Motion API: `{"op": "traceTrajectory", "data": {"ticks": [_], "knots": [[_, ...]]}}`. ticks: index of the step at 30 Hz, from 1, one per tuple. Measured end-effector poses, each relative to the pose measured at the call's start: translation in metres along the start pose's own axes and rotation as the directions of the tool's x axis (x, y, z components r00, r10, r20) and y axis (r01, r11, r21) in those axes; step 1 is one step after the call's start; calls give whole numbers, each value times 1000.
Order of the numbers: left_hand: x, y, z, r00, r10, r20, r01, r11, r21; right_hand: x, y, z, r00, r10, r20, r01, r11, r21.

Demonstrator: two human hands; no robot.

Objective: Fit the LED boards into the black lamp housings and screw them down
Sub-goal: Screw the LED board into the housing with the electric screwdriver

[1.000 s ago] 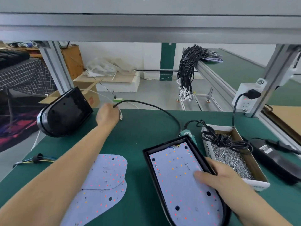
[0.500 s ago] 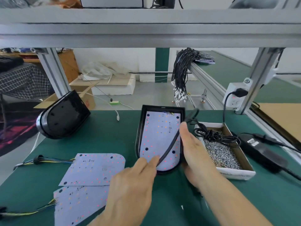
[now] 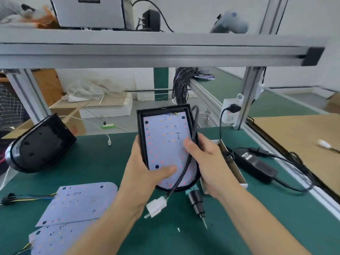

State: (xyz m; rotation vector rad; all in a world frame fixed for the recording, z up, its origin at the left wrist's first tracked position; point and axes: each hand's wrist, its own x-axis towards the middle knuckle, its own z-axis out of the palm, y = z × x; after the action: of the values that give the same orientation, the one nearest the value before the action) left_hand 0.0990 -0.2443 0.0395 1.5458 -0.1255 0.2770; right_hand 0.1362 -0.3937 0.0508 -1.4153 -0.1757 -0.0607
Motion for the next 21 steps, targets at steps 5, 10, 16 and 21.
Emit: {"op": "traceTrajectory", "data": {"ticks": [5, 10, 16, 21], "knots": [[7, 15, 24, 981, 149, -122, -147, 989, 29, 5, -28, -14, 986, -158, 61, 161, 986, -50], [24, 23, 60, 995, 80, 62, -76, 994, -75, -1, -34, -50, 987, -131, -93, 130, 991, -7], [34, 7, 146, 970, -27, 241, 38, 998, -42, -21, -32, -132, 918, -168, -360, 156, 986, -60], [37, 2, 232, 910, -23, 414, 42, 999, -35, -38, -42, -202, 793, -177, -582, 136, 984, -113]]}}
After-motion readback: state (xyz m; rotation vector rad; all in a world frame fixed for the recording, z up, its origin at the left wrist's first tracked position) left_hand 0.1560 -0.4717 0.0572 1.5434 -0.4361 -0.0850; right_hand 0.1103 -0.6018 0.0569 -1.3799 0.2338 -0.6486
